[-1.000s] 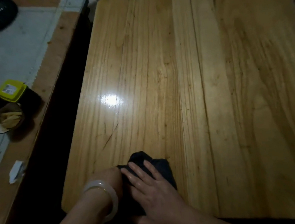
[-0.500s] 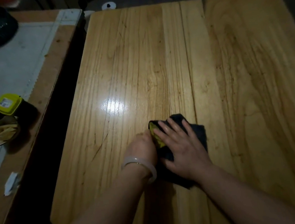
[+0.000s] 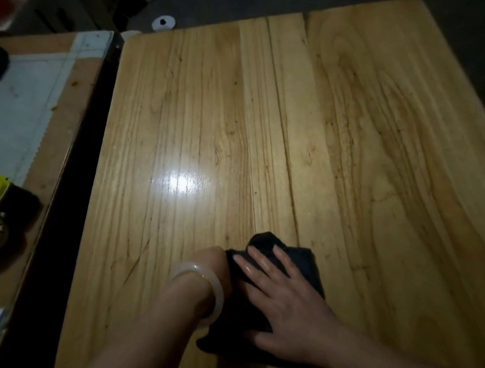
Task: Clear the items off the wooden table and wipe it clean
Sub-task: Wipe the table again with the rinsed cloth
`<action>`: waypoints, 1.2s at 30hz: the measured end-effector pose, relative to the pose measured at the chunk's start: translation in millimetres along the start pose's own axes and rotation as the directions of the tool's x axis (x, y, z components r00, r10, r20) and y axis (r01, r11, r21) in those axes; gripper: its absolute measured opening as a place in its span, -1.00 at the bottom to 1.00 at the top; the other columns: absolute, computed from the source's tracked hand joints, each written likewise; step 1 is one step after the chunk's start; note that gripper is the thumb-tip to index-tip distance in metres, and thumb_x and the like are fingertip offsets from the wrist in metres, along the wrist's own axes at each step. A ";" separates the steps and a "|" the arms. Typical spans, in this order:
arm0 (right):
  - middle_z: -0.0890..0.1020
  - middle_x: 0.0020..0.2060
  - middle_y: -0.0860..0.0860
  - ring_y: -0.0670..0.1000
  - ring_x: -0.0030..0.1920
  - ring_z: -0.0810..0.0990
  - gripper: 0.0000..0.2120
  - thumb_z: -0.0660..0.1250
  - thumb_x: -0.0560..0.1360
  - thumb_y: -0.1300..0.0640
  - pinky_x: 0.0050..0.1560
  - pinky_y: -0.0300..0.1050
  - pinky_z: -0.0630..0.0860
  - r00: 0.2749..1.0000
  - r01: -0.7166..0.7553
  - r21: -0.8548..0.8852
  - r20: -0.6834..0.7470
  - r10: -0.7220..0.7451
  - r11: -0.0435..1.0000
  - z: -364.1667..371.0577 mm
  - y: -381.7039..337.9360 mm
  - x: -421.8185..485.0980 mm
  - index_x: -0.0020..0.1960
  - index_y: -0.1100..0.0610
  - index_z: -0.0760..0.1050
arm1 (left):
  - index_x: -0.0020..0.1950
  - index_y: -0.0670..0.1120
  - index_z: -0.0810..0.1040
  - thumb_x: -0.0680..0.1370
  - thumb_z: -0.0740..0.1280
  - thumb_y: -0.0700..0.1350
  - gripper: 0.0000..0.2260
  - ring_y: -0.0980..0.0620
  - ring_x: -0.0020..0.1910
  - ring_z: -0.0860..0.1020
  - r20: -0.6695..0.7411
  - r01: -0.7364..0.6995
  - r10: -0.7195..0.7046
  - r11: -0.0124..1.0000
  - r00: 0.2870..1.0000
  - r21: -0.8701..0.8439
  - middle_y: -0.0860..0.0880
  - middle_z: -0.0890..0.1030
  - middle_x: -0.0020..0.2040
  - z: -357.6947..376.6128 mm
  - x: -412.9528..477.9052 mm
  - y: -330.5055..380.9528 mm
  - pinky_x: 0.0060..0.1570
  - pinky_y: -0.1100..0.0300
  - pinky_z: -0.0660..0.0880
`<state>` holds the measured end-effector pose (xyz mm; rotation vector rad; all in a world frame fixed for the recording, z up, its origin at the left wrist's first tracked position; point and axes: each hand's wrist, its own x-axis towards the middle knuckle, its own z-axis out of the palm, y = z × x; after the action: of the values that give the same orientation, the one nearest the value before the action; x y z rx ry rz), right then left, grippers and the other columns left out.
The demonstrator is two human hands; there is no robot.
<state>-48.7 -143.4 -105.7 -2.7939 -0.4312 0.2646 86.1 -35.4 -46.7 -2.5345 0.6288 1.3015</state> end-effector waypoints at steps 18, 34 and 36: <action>-0.02 0.57 -0.12 -0.07 0.55 -0.20 -0.33 -0.11 0.51 -0.36 0.51 0.14 -0.28 0.910 -0.392 0.015 -0.145 0.390 0.920 -54.1 135.5 64.5 0.56 -0.16 -0.01 | 0.17 -0.13 0.46 0.56 0.20 -0.19 -0.80 -0.02 -0.17 0.44 -0.259 0.125 -0.213 0.940 0.942 -0.318 -0.09 0.53 0.00 -36.3 30.3 21.6 -0.22 0.17 0.37; 0.08 0.57 -0.10 0.00 0.57 -0.03 -0.38 0.12 0.53 -0.27 0.47 0.25 -0.02 0.971 -0.206 0.014 -0.116 0.207 0.978 -32.1 101.6 5.7 0.54 -0.14 0.14 | -0.15 -0.14 0.49 0.46 0.36 -0.19 -0.93 0.07 -0.37 0.46 -0.055 0.124 -0.141 0.963 0.988 -0.239 -0.02 0.48 -0.31 -75.4 51.7 18.8 -0.37 0.24 0.42; 0.09 0.56 -0.11 -0.02 0.57 -0.04 -0.40 0.08 0.54 -0.28 0.49 0.23 -0.06 0.978 -0.186 -0.002 -0.097 0.185 0.983 -37.3 113.2 31.9 0.53 -0.16 0.15 | -0.24 -0.14 0.42 0.47 0.32 -0.22 -0.88 0.04 -0.31 0.47 -0.019 0.129 -0.135 0.975 0.991 -0.182 -0.02 0.44 -0.32 -81.9 53.5 23.6 -0.22 0.20 0.47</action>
<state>19.5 -246.1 -111.3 -2.8461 -0.1493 0.1666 161.3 -102.0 -42.6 -2.6926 0.3544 1.3288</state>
